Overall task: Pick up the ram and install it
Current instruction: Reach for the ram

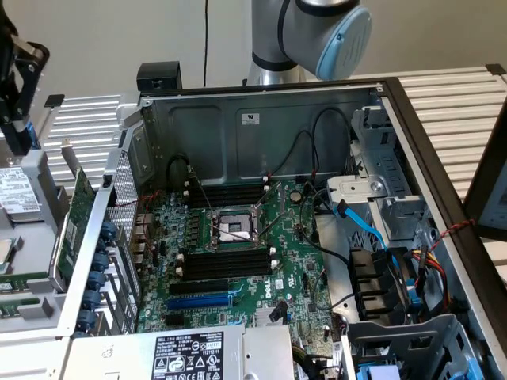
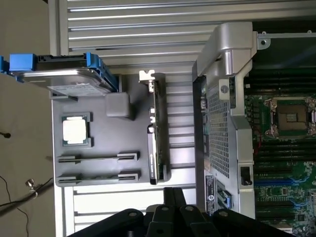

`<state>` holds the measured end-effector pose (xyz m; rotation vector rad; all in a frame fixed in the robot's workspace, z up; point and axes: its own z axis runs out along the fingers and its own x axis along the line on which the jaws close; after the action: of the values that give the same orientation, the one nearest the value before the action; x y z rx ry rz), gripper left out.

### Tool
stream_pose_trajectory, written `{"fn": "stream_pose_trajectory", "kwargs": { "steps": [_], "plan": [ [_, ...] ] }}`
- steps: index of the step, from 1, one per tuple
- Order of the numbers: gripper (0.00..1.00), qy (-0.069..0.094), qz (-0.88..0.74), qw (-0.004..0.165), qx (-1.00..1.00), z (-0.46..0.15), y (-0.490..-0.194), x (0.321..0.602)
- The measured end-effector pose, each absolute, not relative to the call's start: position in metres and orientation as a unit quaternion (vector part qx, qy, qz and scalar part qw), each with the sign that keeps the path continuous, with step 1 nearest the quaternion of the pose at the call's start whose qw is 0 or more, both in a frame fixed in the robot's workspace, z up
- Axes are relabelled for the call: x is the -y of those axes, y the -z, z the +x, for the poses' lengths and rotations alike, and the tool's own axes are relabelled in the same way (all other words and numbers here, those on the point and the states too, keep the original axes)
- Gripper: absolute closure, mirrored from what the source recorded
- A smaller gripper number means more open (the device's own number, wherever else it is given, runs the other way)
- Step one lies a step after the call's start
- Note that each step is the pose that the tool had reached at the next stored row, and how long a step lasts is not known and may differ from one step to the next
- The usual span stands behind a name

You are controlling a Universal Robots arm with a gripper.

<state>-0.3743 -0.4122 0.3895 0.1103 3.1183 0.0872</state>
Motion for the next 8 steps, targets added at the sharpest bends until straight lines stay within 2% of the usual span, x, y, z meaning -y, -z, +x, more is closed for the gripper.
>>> {"fn": "stream_pose_trajectory", "kwargs": {
  "steps": [8],
  "plan": [
    [0.89, -0.028, 0.035, 0.010, -0.999, -0.410, -0.388, 0.412]
  ]
}}
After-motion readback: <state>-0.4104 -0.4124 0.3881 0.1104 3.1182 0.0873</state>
